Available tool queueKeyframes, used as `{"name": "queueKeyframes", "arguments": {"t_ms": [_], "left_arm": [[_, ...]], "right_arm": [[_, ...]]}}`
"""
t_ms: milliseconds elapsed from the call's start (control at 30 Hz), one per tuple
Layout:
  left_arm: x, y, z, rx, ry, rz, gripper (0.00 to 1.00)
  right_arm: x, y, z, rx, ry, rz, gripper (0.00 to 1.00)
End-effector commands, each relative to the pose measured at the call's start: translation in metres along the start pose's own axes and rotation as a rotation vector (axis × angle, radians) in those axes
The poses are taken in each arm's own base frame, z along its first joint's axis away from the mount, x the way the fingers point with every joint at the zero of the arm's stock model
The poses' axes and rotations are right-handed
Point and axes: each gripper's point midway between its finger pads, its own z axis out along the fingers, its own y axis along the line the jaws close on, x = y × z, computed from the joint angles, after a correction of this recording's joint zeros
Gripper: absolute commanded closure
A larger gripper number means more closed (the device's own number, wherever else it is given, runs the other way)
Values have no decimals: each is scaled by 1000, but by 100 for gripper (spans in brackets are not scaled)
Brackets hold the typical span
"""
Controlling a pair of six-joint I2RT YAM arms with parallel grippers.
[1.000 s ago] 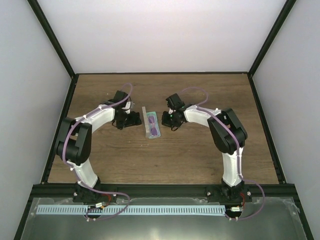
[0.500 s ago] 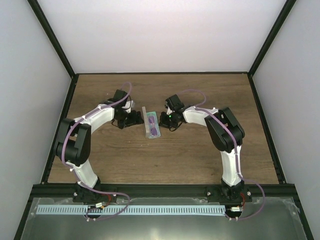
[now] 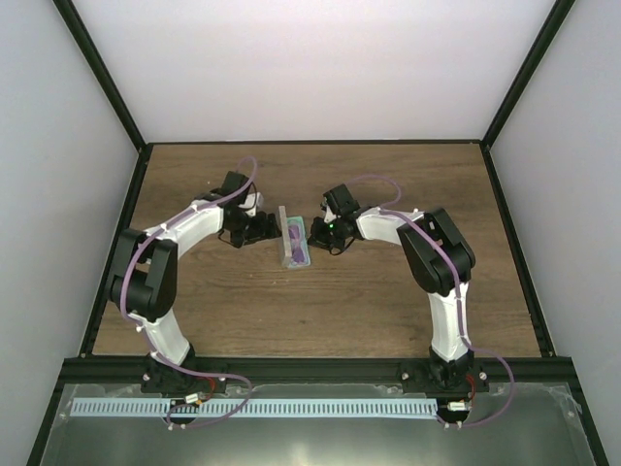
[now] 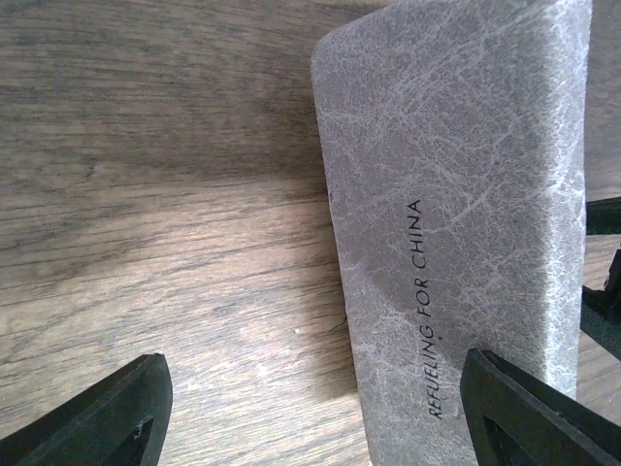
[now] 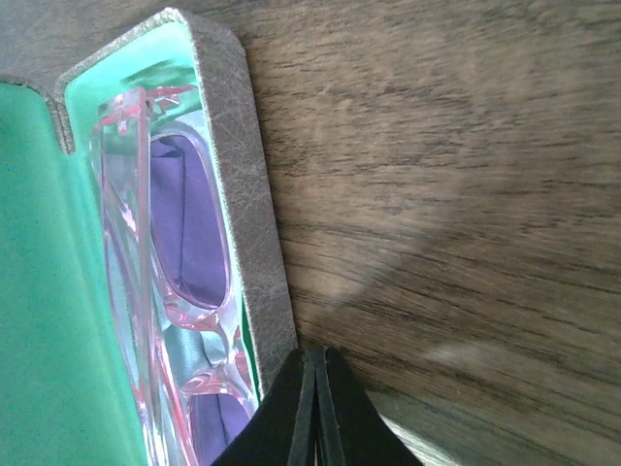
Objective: Organize the sunglasses
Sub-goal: Close the sunglasses case at the center of the board.
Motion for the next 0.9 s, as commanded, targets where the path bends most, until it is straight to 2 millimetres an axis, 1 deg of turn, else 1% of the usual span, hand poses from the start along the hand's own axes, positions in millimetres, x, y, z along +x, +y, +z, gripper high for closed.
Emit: {"name": "queueKeyframes", "arguments": {"t_ms": [0,200,367,533,867], "left_arm": [[-4,-15,4,34,9,25,17],[-3,-16,11,22,24,31,17],[-3,-19,12,17,24,39,17],[0,-17,17,12,41,39,17],[0,-19,18,17,41,41,17]], "right_arm": [[16,-9,9,12,48,20,99],[17,-10,9,15,54,20,99],[20,-13,9,18,58,20,99],[21,-13,9,17,60,21,99],[23,-14,9,21,63,18,99]]}}
